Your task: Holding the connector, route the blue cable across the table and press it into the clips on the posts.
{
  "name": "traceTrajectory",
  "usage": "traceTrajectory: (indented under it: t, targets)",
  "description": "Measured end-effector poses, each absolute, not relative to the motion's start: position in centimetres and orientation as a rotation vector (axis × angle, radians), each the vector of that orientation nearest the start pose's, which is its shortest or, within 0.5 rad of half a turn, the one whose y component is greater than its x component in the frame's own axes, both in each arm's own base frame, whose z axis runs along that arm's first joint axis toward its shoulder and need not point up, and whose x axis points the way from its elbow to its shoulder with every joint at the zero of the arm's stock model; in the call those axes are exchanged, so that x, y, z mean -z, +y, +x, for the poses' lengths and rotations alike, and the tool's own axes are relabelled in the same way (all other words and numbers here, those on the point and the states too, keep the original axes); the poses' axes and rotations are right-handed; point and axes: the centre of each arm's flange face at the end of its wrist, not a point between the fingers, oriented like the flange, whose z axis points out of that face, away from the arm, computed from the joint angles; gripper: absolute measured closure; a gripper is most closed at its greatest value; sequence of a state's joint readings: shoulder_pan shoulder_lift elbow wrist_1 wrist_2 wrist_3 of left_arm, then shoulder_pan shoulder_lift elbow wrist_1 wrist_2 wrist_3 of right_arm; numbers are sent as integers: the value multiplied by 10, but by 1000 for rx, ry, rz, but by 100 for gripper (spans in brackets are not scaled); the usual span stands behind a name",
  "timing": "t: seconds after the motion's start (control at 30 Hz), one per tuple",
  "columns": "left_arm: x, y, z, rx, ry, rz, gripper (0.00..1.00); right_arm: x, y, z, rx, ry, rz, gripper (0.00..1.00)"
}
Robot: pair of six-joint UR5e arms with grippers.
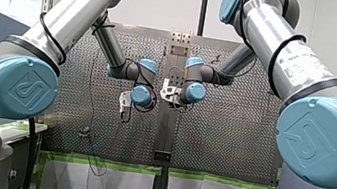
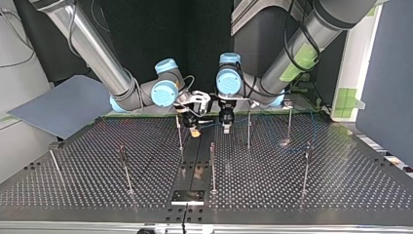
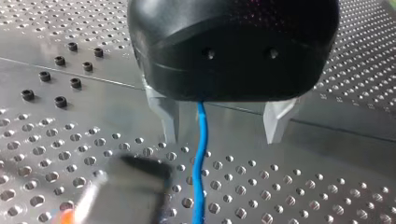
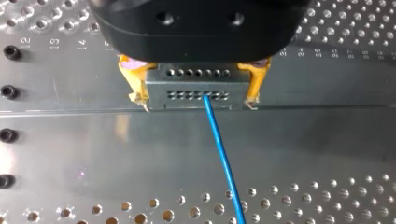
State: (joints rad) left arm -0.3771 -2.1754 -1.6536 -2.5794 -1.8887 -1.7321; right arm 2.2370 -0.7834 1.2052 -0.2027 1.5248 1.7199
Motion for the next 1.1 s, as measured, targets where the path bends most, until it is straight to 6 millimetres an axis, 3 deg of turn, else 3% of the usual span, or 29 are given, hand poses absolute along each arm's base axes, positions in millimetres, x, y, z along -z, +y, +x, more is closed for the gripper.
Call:
traceTrajectory:
  t: [0.03, 0.07, 0.1, 0.13, 0.17, 0.4, 0.63, 1.1]
  targets:
    - [-153, -326, 544, 130, 1690, -53, 50, -183, -492, 562, 2151, 1389, -2492, 100]
    - [-153, -326, 544, 128, 1690, -53, 66, -183, -492, 562, 2151, 1389, -2492, 100]
    - [-153, -326, 544, 126, 1689, -54, 90, -183, -492, 562, 2151, 1389, -2492, 100]
    - [-153, -325, 544, 123, 1689, -55, 90, -183, -492, 562, 2151, 1389, -2493, 100]
    - [-153, -325, 544, 121, 1689, -57, 100, -183, -492, 562, 2151, 1389, -2493, 100]
    - [-153, -325, 544, 126, 1695, -67, 100, -186, -493, 561, 2147, 1392, -2496, 100]
    - [-153, -327, 535, 115, 1736, -50, 100, -207, -489, 557, 2145, 1394, -2496, 100]
    - [-204, -326, 506, 72, 1750, -72, 100, -253, -468, 538, 2086, 1415, -2516, 100]
